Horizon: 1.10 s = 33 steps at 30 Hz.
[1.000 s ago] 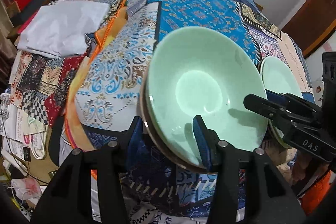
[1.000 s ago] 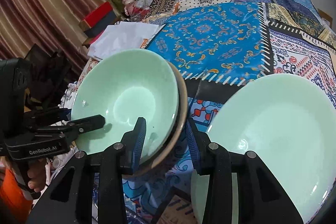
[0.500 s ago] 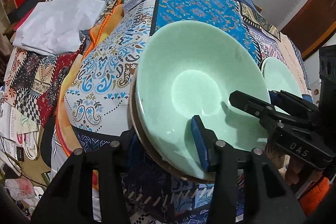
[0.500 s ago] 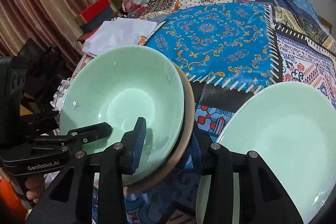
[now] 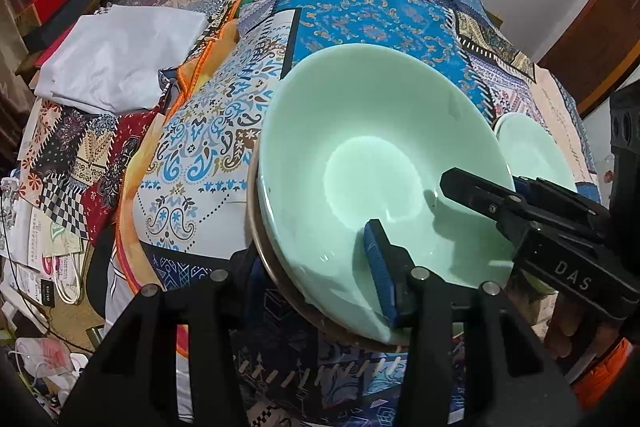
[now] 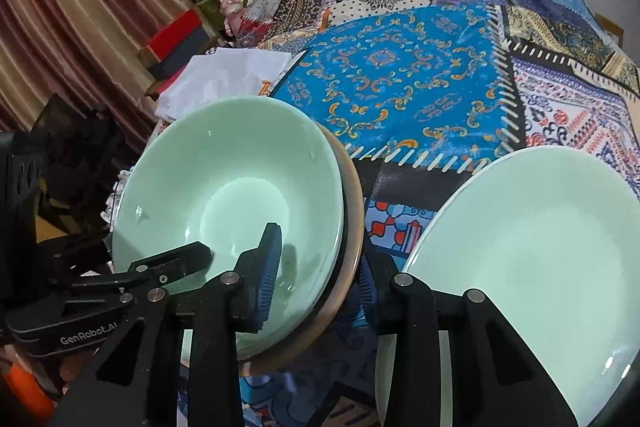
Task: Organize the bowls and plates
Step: 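Lower the mint green bowl into the white bowl with both grippers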
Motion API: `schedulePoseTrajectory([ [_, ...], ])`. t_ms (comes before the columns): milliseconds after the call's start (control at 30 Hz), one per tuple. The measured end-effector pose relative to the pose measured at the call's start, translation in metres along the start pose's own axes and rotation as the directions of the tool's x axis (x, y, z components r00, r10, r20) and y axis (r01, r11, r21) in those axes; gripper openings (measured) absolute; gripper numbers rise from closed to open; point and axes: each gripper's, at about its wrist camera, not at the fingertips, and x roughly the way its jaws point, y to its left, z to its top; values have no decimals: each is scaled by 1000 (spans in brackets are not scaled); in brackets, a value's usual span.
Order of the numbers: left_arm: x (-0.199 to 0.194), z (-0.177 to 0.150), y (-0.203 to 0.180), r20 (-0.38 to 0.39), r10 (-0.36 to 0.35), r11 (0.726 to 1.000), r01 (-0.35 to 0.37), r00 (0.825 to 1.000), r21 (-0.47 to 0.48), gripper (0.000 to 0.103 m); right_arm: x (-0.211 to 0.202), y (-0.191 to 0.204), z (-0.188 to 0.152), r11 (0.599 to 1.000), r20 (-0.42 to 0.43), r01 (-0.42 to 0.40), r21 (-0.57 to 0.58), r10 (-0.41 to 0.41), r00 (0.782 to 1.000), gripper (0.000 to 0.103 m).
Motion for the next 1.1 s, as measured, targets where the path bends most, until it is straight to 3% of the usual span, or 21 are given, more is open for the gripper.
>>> schedulePoseTrajectory([
  [467, -29, 13, -35, 67, -30, 998, 26, 997, 60, 45, -44, -12, 1, 999, 93, 35, 27, -37, 995, 27],
  [1100, -40, 21, -118, 77, -110, 978, 94, 991, 188, 44, -111, -64, -10, 988, 173, 99, 122, -119, 978, 26],
])
